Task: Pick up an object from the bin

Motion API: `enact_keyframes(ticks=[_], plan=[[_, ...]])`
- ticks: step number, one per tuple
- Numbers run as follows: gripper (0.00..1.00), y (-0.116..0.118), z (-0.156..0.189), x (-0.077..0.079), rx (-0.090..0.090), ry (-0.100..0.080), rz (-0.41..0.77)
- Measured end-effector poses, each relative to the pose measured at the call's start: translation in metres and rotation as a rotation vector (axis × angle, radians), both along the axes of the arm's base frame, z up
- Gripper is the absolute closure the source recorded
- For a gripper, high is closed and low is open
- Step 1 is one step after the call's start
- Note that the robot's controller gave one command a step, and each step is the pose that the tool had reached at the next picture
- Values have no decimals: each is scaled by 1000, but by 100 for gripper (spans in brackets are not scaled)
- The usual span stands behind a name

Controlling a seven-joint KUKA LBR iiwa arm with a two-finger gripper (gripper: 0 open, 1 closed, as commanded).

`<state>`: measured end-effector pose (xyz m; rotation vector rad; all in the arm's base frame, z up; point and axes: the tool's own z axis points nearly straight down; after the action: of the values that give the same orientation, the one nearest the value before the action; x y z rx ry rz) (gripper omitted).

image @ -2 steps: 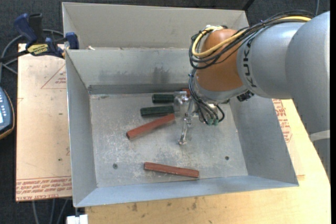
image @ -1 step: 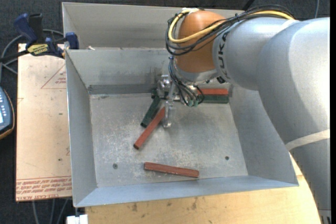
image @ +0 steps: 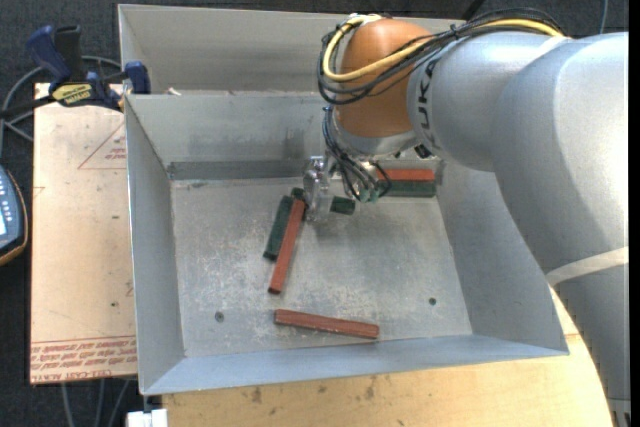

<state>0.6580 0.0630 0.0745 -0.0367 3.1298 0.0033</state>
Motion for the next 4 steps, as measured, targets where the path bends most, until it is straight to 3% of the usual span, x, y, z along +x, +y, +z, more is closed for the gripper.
enact_keyframes(ticks=[1, 2, 3, 4], plan=[[100, -3, 5, -4, -6, 1, 620], [0, -3, 3, -5, -5, 6, 619], [0, 21, -2, -2, -7, 2, 729], [0, 3, -2, 1, -6, 1, 794]])
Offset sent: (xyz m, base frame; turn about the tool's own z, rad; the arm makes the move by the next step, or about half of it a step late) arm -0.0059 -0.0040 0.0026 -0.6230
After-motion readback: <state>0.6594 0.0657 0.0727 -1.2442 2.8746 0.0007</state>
